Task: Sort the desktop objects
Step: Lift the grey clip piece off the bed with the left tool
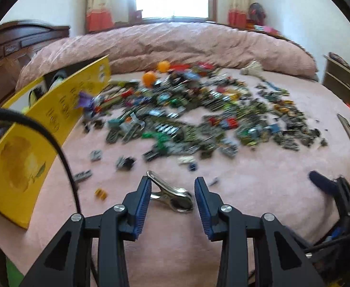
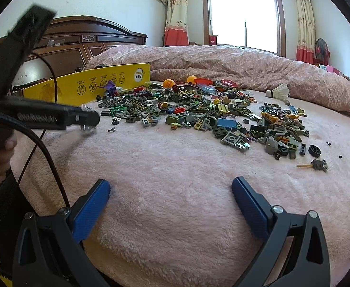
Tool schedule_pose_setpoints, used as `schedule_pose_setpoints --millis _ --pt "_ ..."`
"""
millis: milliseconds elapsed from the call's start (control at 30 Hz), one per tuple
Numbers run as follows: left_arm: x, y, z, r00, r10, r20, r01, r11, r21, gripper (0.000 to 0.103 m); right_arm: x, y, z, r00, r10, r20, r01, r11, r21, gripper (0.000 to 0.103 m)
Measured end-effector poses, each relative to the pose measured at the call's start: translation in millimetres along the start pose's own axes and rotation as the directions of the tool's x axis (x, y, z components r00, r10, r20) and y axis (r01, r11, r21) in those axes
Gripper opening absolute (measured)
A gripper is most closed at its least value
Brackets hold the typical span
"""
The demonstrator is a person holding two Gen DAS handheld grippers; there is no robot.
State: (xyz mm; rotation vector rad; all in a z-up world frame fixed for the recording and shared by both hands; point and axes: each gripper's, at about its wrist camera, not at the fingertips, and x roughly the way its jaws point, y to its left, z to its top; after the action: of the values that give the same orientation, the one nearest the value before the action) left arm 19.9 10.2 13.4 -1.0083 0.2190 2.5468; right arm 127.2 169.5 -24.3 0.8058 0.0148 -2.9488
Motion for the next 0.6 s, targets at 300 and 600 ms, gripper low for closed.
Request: schedule_pose_setpoints --millis 300,600 --pt "-12.1 19.5 -9.1 0.999 -0.045 0.017 0.046 0.996 -0.077 0.05 1.8 -0.2 0.6 1.0 -0.012 -0.001 0.012 1.0 -0.012 0.103" --pt "0.8 9.2 -13.9 0.998 -0.059 0.014 0.059 0.996 -0.07 0.052 1.4 0.8 0.1 1.0 -0.015 -0.001 0.015 1.0 -0.016 0.103"
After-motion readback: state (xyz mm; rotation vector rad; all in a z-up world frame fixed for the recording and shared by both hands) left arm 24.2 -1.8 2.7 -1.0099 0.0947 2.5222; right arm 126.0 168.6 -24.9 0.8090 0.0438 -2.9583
